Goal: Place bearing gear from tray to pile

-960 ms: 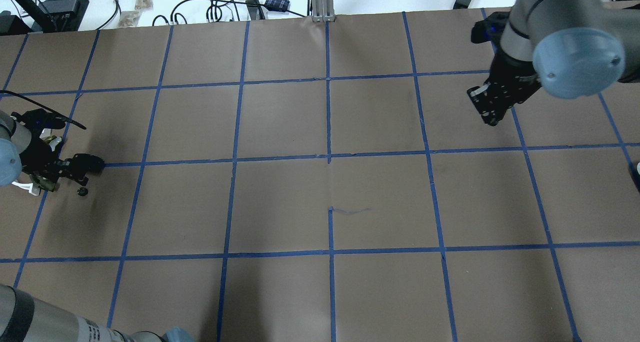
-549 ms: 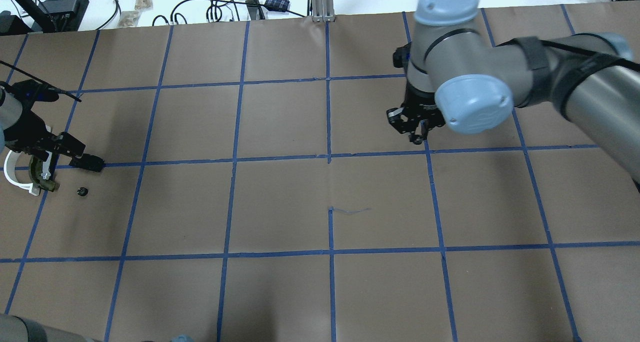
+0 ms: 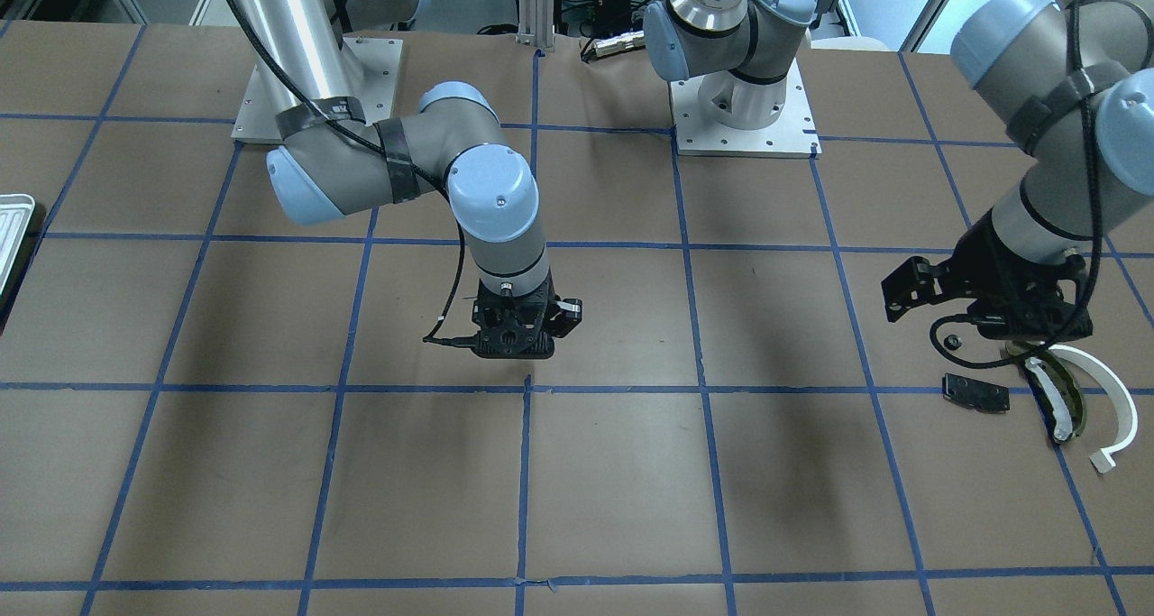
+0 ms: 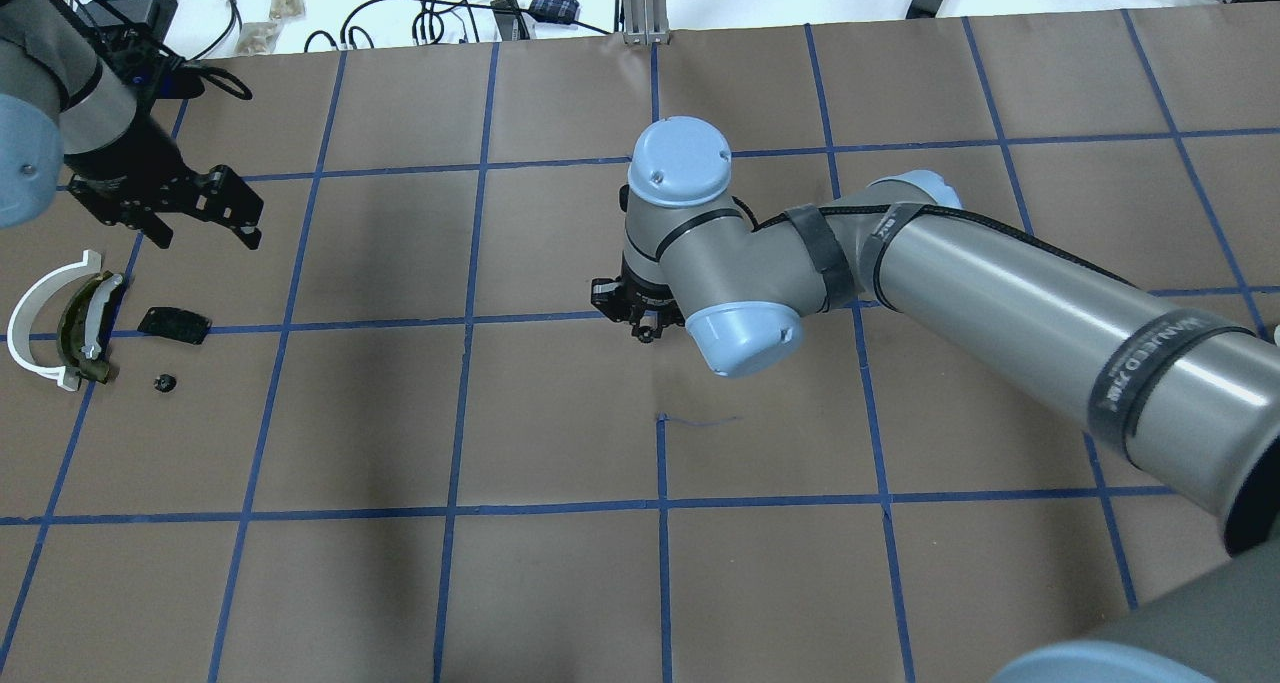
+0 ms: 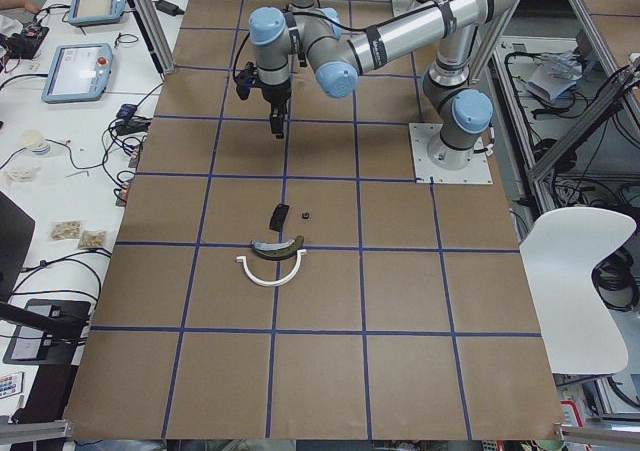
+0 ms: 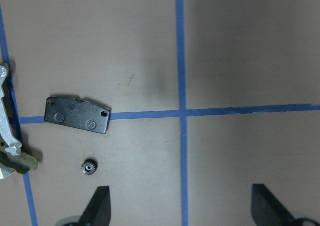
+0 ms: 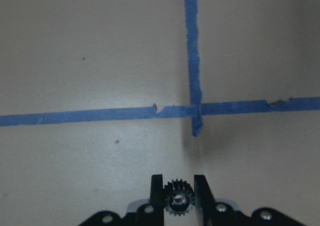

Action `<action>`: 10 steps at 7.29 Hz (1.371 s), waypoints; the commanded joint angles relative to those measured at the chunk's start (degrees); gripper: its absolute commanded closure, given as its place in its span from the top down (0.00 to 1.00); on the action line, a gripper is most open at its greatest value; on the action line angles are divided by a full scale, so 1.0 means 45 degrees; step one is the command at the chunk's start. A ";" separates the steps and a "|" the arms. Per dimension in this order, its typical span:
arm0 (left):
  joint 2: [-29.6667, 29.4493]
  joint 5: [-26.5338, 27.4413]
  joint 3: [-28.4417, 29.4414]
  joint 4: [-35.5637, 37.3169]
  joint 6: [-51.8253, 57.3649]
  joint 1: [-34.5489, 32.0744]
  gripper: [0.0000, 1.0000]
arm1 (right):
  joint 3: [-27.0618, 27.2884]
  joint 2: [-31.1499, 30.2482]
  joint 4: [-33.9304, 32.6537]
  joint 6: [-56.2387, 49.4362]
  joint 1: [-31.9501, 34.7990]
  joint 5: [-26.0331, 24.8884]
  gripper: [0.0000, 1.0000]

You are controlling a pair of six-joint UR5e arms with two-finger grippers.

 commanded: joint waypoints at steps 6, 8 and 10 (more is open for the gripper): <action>0.0557 -0.0102 -0.0199 -0.0130 -0.6893 -0.4611 1.00 | -0.2078 -0.5788 0.8531 -0.5673 -0.5563 -0.0559 1.00; -0.0826 -0.1364 -0.0062 0.1772 -0.9064 -0.6078 1.00 | -0.2060 -0.6890 0.9906 -0.6184 -0.5686 -0.1572 1.00; -0.2583 -0.1295 -0.0160 0.3323 -1.1119 -0.7523 1.00 | -0.2312 -0.7201 1.0391 -0.6267 -0.5765 -0.1672 1.00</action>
